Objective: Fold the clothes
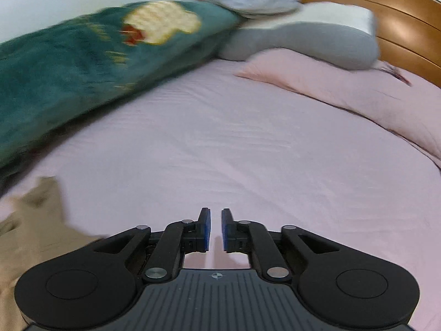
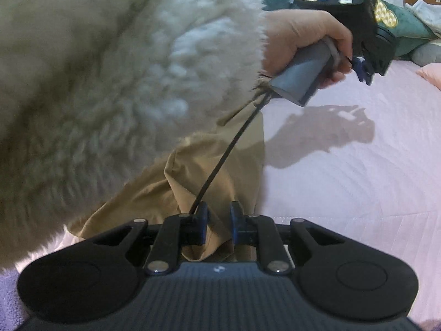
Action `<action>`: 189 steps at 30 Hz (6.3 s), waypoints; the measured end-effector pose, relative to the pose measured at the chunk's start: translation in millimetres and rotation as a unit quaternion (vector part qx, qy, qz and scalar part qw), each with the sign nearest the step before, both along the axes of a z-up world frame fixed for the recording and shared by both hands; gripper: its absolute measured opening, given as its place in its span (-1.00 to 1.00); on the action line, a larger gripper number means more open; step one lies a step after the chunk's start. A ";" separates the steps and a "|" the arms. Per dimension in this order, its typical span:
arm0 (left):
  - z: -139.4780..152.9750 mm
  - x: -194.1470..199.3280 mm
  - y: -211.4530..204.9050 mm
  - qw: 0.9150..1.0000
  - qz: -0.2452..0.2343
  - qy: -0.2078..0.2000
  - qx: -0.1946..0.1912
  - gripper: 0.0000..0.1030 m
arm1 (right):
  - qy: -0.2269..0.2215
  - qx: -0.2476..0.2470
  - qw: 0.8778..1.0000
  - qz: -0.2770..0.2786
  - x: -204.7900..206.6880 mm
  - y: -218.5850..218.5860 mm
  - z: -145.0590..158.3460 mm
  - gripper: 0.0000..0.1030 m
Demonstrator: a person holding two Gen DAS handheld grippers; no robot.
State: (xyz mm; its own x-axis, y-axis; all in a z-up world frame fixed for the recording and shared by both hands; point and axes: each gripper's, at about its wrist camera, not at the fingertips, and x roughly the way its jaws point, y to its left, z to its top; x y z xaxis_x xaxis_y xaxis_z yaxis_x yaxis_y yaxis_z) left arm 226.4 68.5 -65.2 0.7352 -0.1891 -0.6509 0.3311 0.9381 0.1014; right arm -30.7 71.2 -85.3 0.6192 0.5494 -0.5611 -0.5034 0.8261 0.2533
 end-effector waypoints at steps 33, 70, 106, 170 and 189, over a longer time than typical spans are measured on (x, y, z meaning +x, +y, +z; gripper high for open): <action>-25.7 -111.9 191.7 0.940 0.323 0.040 -0.104 -0.52 | -0.026 -0.179 0.982 0.055 275.3 148.9 1.1 0.09; -4.1 -130.1 67.6 0.957 0.241 0.022 -0.158 -0.93 | -0.041 -0.180 0.983 -0.017 327.3 67.7 22.7 -0.81; 52.3 -396.6 106.3 0.937 0.336 0.011 -0.092 -0.57 | 0.084 -0.075 0.991 0.071 -26.2 -13.9 58.8 -0.21; -4.7 -399.0 130.1 0.908 0.401 0.060 -0.107 -0.17 | 0.075 -0.193 0.978 -0.037 -35.4 -86.0 -44.2 -0.77; -27.3 -348.0 148.7 0.908 0.387 0.099 -0.130 0.13 | 0.158 -0.045 0.986 -0.040 -13.7 -87.0 -6.1 0.17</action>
State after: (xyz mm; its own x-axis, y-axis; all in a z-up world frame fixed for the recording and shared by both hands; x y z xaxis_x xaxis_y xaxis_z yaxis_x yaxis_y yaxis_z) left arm -121.7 217.3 -92.5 0.5866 0.1683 -0.7922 -0.4496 0.8813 -0.1457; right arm -44.4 -15.8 -91.4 0.4442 0.4459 -0.7771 -0.3435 0.8859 0.3119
